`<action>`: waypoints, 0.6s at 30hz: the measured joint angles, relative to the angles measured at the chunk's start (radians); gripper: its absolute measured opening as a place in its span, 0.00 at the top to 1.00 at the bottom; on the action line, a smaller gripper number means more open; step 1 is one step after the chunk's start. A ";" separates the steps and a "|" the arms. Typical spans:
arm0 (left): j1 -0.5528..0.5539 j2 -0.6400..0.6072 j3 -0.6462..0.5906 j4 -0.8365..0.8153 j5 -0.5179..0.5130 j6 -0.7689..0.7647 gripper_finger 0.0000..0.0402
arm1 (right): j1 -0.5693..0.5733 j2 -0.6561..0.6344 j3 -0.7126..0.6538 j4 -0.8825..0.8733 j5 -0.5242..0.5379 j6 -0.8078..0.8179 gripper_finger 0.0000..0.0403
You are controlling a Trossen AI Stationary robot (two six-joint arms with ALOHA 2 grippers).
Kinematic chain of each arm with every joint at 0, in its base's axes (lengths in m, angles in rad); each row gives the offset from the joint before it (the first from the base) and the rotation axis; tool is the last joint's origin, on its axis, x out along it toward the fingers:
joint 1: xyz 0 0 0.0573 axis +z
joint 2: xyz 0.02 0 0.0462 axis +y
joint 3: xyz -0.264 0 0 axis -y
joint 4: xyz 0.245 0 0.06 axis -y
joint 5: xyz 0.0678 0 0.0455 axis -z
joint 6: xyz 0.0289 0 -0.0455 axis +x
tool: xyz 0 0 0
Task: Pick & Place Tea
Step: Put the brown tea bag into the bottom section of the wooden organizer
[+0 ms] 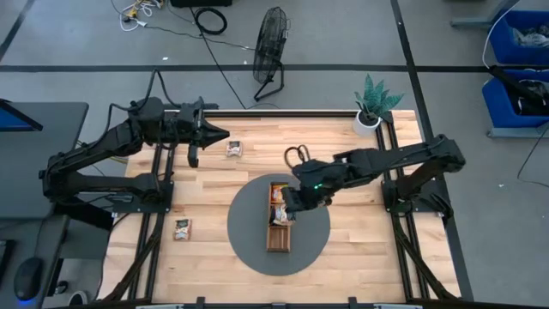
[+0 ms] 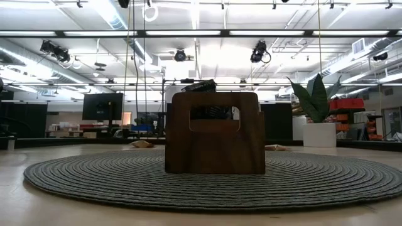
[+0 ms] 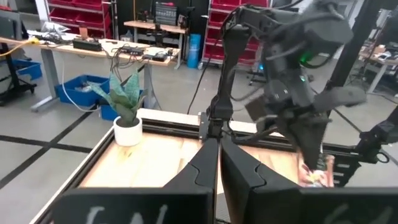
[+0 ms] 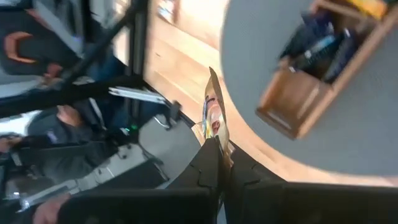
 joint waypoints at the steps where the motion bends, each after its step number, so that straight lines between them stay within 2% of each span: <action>1: 0.000 0.000 0.000 0.000 -0.004 0.001 0.95 | 0.001 0.019 0.019 -0.020 -0.014 0.008 1.00; 5: 0.000 0.000 0.000 -0.006 -0.009 0.016 0.95 | 0.006 0.080 0.073 -0.076 -0.065 0.044 1.00; 10: 0.000 0.000 0.000 -0.007 -0.009 0.026 0.95 | 0.006 0.136 0.077 -0.114 -0.116 0.072 1.00; 18: 0.000 0.001 0.000 -0.013 -0.020 0.026 0.96 | 0.006 0.221 0.077 -0.170 -0.140 0.071 1.00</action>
